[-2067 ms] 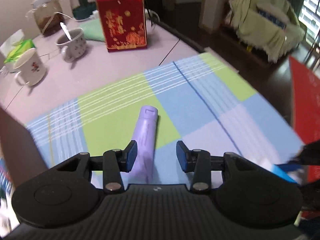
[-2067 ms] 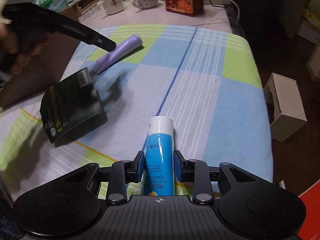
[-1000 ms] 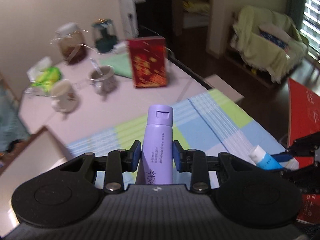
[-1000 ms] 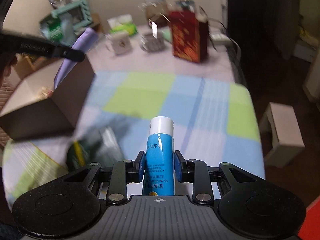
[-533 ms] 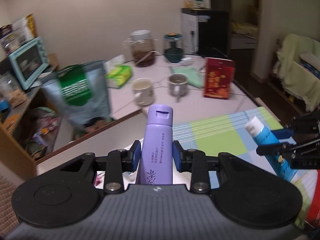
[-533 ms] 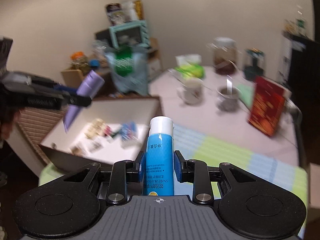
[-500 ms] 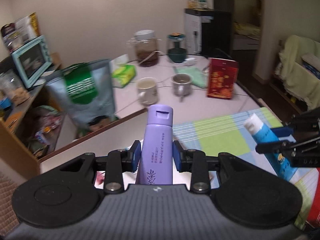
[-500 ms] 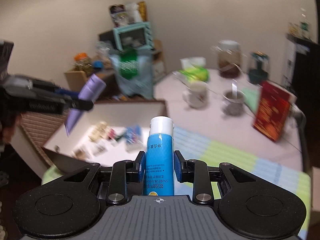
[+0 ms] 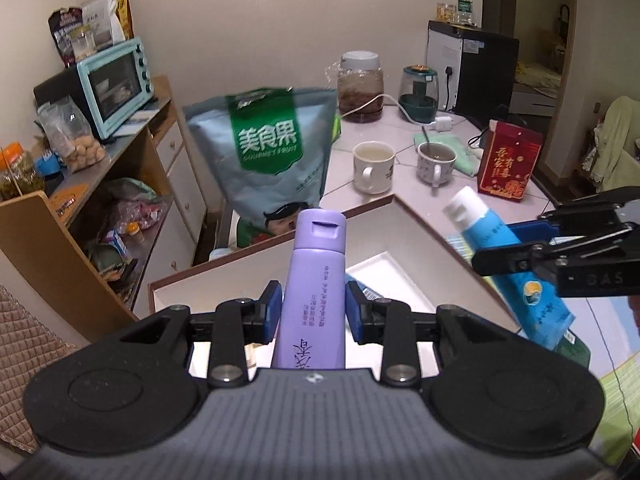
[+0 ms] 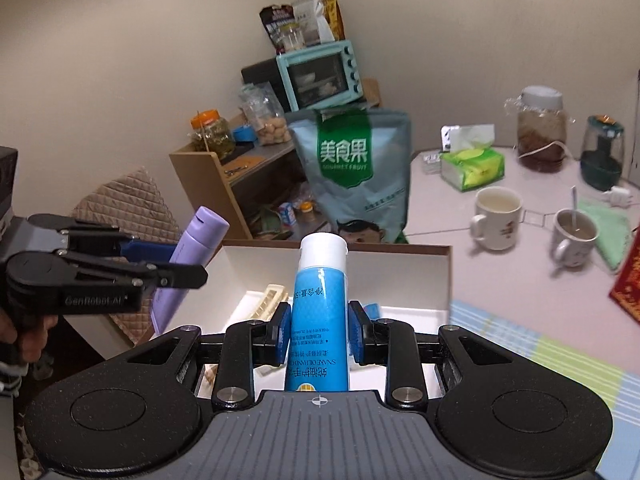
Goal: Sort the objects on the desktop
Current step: 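Carry the purple tube and blue tube over the box with both tools, then open both tools to drop the purple and blue tubes in the box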
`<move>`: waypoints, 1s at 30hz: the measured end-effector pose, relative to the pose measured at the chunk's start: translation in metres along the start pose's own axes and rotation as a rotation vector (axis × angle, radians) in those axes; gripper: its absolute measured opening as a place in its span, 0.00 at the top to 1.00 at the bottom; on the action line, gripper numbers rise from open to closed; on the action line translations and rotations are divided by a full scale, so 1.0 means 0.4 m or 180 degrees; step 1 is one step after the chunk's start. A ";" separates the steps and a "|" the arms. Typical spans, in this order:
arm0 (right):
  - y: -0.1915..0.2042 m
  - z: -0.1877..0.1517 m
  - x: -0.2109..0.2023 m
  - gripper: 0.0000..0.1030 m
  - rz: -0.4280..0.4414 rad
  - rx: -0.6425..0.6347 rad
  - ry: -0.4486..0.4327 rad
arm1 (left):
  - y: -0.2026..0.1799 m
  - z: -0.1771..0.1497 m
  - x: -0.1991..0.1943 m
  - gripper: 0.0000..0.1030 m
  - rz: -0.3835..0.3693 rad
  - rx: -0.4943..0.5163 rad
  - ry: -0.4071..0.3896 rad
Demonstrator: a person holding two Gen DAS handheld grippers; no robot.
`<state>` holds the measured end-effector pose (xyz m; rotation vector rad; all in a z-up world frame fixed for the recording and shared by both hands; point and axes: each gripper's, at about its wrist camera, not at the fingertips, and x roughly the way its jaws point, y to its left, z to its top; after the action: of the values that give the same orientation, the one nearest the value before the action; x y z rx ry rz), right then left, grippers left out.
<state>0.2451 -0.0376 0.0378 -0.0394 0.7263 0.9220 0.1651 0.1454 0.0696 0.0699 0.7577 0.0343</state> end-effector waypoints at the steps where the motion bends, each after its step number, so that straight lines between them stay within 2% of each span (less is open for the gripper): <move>1: 0.002 0.003 0.022 0.72 -0.0015 0.0013 0.0031 | 0.009 -0.001 0.012 0.72 -0.0030 0.0000 0.0026; 8: -0.013 0.006 0.133 0.72 -0.0179 0.0112 0.0219 | 0.053 -0.008 0.095 0.72 -0.0243 0.0010 0.0199; 14: -0.027 -0.008 0.166 0.72 -0.0291 0.0137 0.0342 | 0.068 -0.013 0.150 0.72 -0.0404 0.0029 0.0327; 20: -0.032 -0.028 0.194 0.72 -0.0294 -0.0011 0.0556 | 0.062 -0.034 0.199 0.72 -0.0546 0.0110 0.0517; 30: -0.019 -0.071 0.285 0.72 -0.0293 -0.0498 0.1072 | 0.047 -0.078 0.331 0.72 -0.0755 0.0293 0.1117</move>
<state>0.2790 0.0295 -0.0529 -0.3706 0.9537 0.8917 0.2396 0.1730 -0.0422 0.0617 1.1140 -0.2194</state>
